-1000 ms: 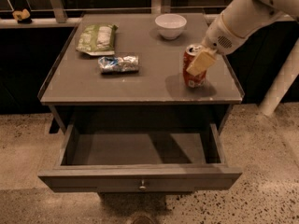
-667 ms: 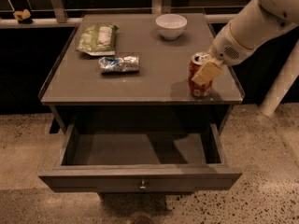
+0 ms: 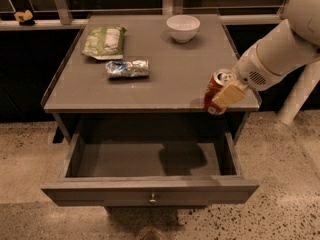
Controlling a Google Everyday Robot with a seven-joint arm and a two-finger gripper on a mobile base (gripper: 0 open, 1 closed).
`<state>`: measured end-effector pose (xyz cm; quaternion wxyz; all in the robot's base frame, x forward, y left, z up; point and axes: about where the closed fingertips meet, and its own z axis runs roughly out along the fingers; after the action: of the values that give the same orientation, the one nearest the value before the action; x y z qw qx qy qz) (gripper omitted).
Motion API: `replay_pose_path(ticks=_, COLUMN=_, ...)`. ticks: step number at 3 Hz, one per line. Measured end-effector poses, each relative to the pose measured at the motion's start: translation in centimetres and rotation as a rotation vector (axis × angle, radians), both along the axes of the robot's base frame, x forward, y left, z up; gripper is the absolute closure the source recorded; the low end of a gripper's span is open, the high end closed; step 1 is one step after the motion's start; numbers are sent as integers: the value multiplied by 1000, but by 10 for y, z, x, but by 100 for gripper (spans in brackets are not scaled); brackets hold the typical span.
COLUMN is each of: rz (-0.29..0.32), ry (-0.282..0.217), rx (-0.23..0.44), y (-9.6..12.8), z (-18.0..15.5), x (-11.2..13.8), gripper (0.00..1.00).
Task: Place coke can into top drawer
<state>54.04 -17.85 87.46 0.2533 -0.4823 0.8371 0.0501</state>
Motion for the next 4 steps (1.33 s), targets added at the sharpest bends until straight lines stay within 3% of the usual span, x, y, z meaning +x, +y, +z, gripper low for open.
replay_pose_path(ticks=2, rz=-11, ry=4, rx=-3, y=-1, z=1, x=-8, gripper=100)
replay_pose_path(ticks=4, rz=-86, ry=-20, rx=-47, y=-4, z=11, x=-60, gripper=100)
